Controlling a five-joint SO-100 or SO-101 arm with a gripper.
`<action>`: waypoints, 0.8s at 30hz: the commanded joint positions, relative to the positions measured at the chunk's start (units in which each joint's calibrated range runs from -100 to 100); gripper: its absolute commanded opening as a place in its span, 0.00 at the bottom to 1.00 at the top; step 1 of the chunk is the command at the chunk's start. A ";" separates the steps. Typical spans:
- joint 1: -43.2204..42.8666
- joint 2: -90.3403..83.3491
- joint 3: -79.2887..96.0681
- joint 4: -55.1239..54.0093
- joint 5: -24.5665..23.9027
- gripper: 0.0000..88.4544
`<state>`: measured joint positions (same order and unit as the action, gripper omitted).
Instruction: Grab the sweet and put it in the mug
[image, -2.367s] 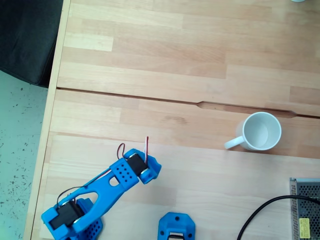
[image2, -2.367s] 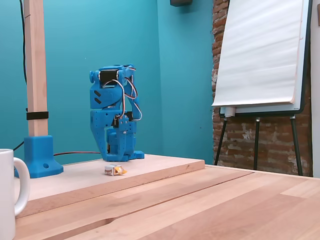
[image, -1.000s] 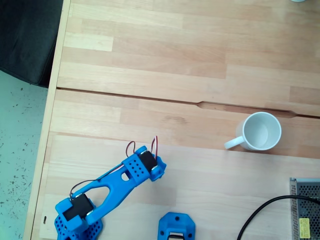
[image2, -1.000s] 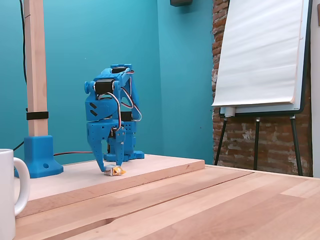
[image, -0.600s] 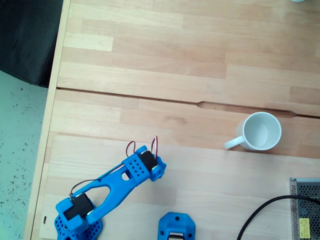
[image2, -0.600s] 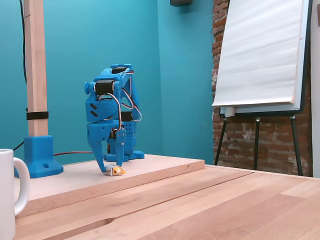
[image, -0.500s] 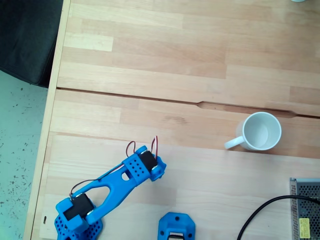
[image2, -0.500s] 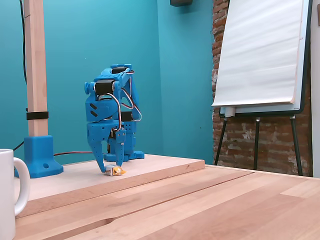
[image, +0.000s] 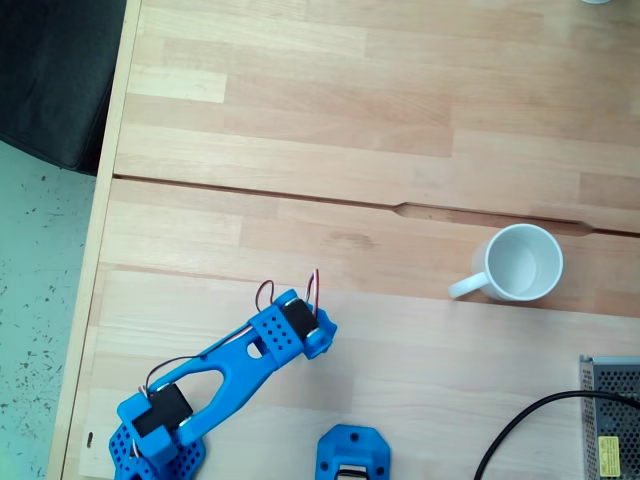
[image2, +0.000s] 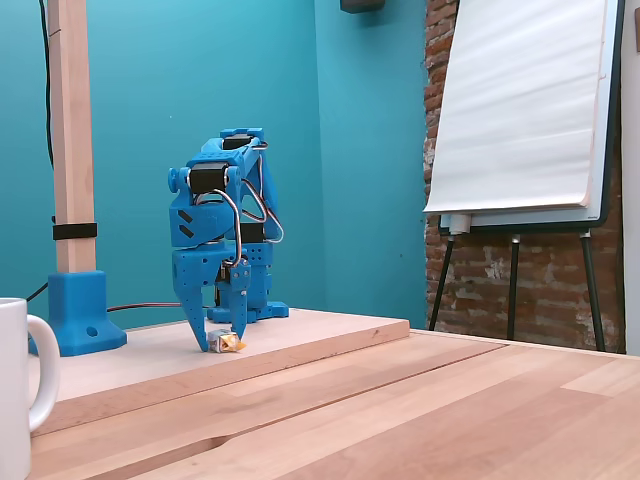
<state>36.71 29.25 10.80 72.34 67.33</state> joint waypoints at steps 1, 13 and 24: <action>0.62 -0.59 -1.97 -1.13 -0.05 0.17; 0.62 -0.85 -1.97 -1.13 -0.10 0.00; 0.69 -21.33 -11.78 -0.96 -3.37 0.00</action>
<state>37.22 19.26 5.78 72.17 65.81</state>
